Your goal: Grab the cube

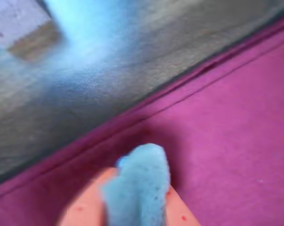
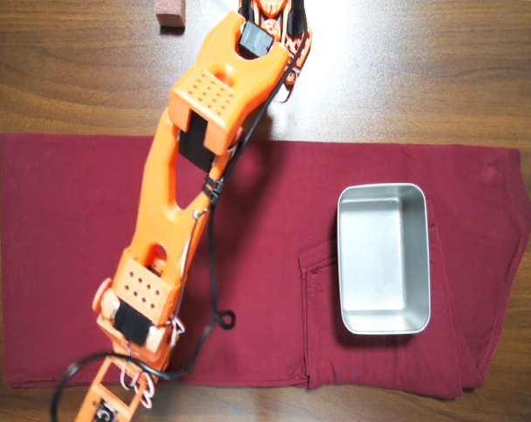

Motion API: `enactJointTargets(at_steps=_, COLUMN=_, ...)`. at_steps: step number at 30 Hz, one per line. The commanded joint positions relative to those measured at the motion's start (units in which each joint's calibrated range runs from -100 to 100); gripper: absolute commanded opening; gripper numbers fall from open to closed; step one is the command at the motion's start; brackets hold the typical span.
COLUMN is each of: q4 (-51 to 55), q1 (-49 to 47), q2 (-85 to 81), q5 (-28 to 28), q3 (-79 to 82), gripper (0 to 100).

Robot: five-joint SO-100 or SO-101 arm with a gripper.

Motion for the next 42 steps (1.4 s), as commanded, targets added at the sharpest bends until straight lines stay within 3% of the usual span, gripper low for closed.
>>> enactJointTargets(at_steps=1, q4=0.7, q1=0.02, q2=-2.03, q5=-0.83, q3=-2.08, gripper=0)
enactJointTargets(at_steps=7, q4=14.9, q1=-5.54, q2=-19.17, q5=-3.08, q3=-1.44, gripper=0)
enactJointTargets(at_steps=11, q4=32.88, q1=-23.58, q2=-32.39, q5=-6.06, q3=-1.17, gripper=0)
enactJointTargets(at_steps=13, q4=33.62, q1=-34.91, q2=-36.74, q5=-7.18, q3=1.93, gripper=0)
enactJointTargets(at_steps=18, q4=33.62, q1=-58.52, q2=-51.83, q5=-9.13, q3=31.06, gripper=0)
enactJointTargets(at_steps=23, q4=30.11, q1=-71.09, q2=-51.03, q5=-11.14, q3=37.52, gripper=0)
enactJointTargets(at_steps=25, q4=28.54, q1=-70.7, q2=-48.99, q5=-11.43, q3=37.7, gripper=4)
enactJointTargets(at_steps=30, q4=26.24, q1=-68.31, q2=-47.75, q5=-11.77, q3=37.98, gripper=29)
enactJointTargets(at_steps=35, q4=23.84, q1=-66.29, q2=-47.84, q5=-11.38, q3=37.43, gripper=37)
enactJointTargets(at_steps=36, q4=24.21, q1=-65.04, q2=-48.37, q5=-10.21, q3=37.8, gripper=35)
enactJointTargets(at_steps=39, q4=7.06, q1=-52.57, q2=-55.38, q5=-7.96, q3=47.72, gripper=4)
enactJointTargets(at_steps=42, q4=-6.86, q1=-40.09, q2=-63.82, q5=-1.61, q3=60.74, gripper=0)
